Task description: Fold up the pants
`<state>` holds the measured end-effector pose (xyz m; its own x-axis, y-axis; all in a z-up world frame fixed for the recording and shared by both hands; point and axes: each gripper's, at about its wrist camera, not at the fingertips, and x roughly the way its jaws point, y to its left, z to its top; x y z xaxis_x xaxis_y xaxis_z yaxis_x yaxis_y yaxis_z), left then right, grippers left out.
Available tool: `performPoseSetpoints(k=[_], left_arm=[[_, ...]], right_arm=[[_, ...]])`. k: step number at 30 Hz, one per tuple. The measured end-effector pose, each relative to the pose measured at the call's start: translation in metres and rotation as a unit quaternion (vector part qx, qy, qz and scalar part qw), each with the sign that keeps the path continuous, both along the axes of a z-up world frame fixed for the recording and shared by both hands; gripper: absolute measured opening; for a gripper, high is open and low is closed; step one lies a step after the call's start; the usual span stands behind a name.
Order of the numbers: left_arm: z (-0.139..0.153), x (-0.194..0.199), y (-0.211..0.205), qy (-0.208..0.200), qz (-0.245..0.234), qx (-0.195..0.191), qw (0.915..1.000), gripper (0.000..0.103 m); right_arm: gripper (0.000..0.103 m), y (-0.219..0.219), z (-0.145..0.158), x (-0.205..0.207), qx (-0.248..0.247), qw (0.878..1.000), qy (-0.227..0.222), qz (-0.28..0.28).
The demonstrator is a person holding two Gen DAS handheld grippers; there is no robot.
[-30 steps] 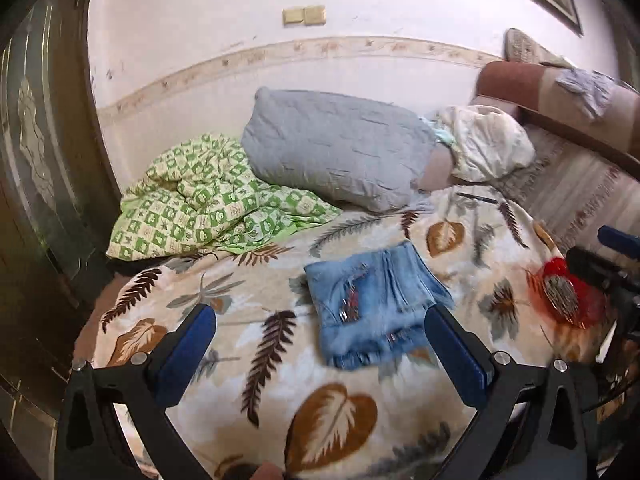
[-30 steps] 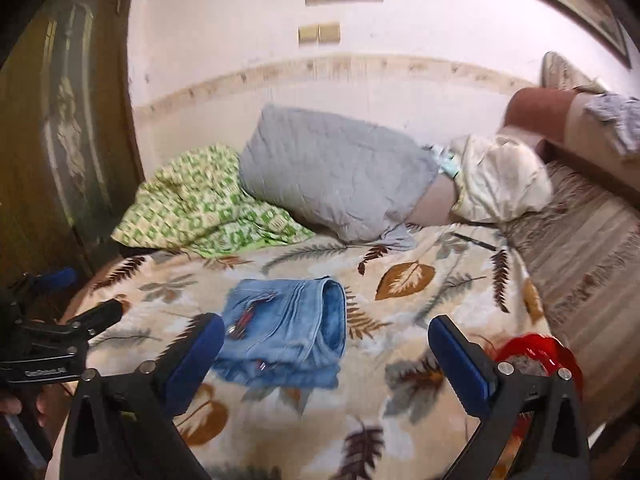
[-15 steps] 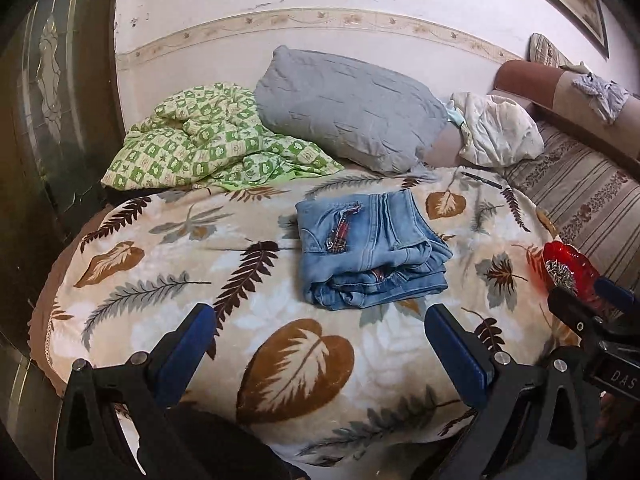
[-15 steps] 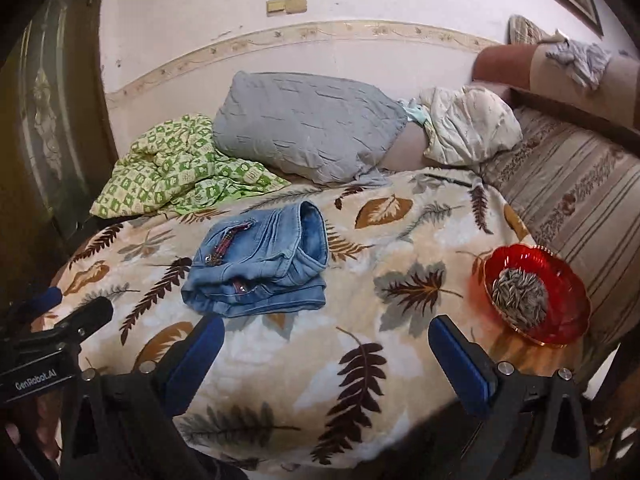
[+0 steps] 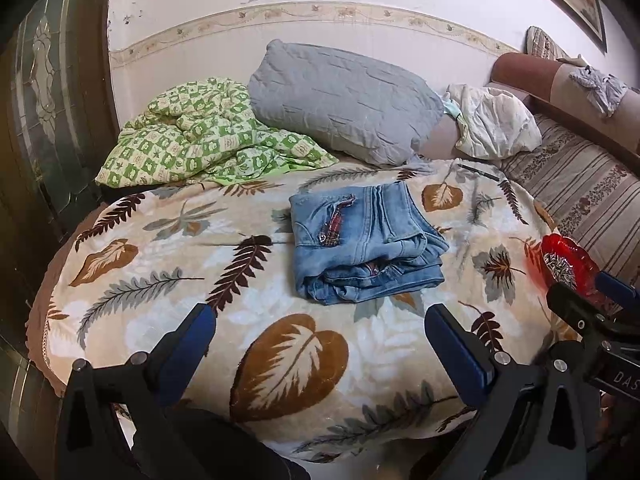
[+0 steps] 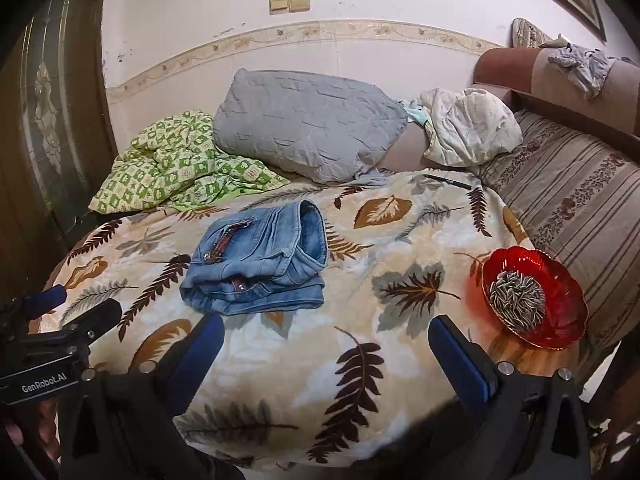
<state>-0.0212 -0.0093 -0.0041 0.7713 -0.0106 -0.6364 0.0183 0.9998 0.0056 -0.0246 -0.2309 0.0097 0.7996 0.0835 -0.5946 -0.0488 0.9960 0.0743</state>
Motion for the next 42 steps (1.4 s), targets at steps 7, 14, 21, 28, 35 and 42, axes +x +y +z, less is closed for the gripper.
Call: performPoseSetpoints(k=[7, 14, 21, 28, 35, 42], left_arm=[[-0.0003, -0.0005, -0.0008, 0.000, 0.000, -0.001, 1.0000, 0.103], [0.0002, 0.0001, 0.0013, 0.001, 0.001, -0.003, 1.0000, 0.103], [0.0001, -0.0004, -0.0001, 0.002, 0.006, -0.002, 1.0000, 0.103], [0.0000, -0.0007, -0.0011, 0.003, 0.008, 0.000, 1.0000, 0.103], [-0.0001, -0.0009, -0.0013, 0.004, 0.008, 0.000, 1.0000, 0.103], [0.0000, -0.0010, -0.0007, 0.004, 0.005, -0.001, 1.0000, 0.103]], right_arm=[[0.103, 0.0009, -0.0018, 0.0010, -0.005, 1.000, 0.005, 0.002], [0.103, 0.0011, -0.0029, 0.0015, -0.007, 1.000, 0.007, 0.001], [0.103, 0.0008, -0.0037, 0.0023, -0.009, 1.000, 0.008, 0.001], [0.103, 0.0005, -0.0043, 0.0020, -0.009, 1.000, 0.009, 0.002], [0.103, -0.0002, -0.0051, 0.0026, -0.009, 1.000, 0.011, 0.002], [0.103, -0.0007, -0.0062, 0.0022, -0.009, 1.000, 0.013, 0.001]])
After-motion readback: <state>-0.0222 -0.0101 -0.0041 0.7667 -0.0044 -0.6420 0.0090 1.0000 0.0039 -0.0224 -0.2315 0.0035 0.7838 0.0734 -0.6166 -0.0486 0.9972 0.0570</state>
